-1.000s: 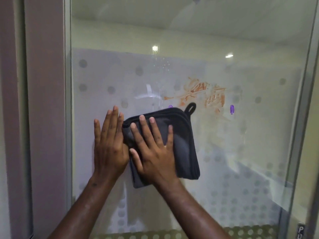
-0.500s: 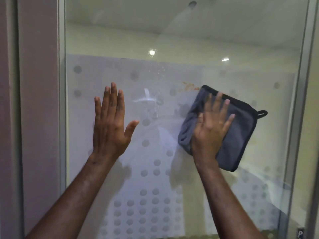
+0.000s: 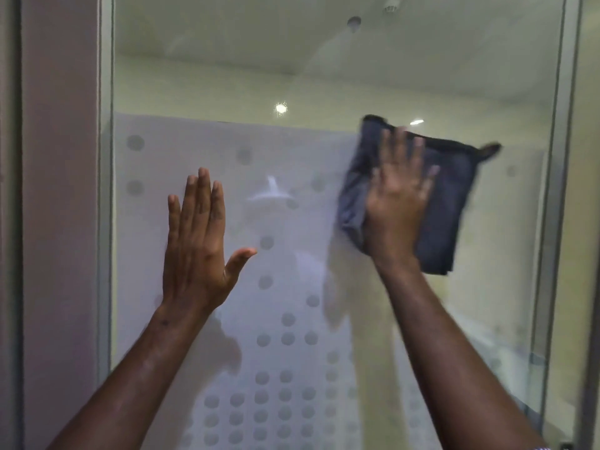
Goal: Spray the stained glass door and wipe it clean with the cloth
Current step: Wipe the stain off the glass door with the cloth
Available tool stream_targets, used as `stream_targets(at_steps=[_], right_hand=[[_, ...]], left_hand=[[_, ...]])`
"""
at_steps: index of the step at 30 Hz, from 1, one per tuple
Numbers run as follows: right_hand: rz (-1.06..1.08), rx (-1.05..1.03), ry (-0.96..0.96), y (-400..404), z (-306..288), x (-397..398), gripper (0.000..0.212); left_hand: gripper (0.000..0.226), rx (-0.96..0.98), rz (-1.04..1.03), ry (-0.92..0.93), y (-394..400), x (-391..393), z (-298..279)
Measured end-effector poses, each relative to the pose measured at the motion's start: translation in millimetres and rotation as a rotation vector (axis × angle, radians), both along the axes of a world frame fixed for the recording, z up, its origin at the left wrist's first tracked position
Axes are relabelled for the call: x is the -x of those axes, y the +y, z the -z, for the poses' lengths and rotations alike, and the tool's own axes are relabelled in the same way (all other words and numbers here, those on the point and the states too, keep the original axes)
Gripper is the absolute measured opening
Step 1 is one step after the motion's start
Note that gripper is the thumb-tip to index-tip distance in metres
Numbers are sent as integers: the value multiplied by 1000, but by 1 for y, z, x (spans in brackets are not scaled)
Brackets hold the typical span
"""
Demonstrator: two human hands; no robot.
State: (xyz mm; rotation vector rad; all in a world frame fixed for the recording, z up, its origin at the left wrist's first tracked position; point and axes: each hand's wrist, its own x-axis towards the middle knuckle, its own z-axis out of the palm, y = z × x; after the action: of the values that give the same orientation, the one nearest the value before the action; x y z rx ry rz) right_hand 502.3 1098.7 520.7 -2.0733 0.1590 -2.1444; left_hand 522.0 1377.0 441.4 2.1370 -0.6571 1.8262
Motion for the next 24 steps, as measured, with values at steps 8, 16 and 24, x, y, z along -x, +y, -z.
stream_targets(at_steps=[8,16,24], right_hand=[[-69,-119,-2,-15,97,13,54],[-70,429,133,105,85,4,67],[-87,566,307,85,77,24,74]], left_hand=[[100,-21,-41,9,-1,0,0],[101,-17,-28,20,-1,1,0],[99,-6,7,24,0,1,0]])
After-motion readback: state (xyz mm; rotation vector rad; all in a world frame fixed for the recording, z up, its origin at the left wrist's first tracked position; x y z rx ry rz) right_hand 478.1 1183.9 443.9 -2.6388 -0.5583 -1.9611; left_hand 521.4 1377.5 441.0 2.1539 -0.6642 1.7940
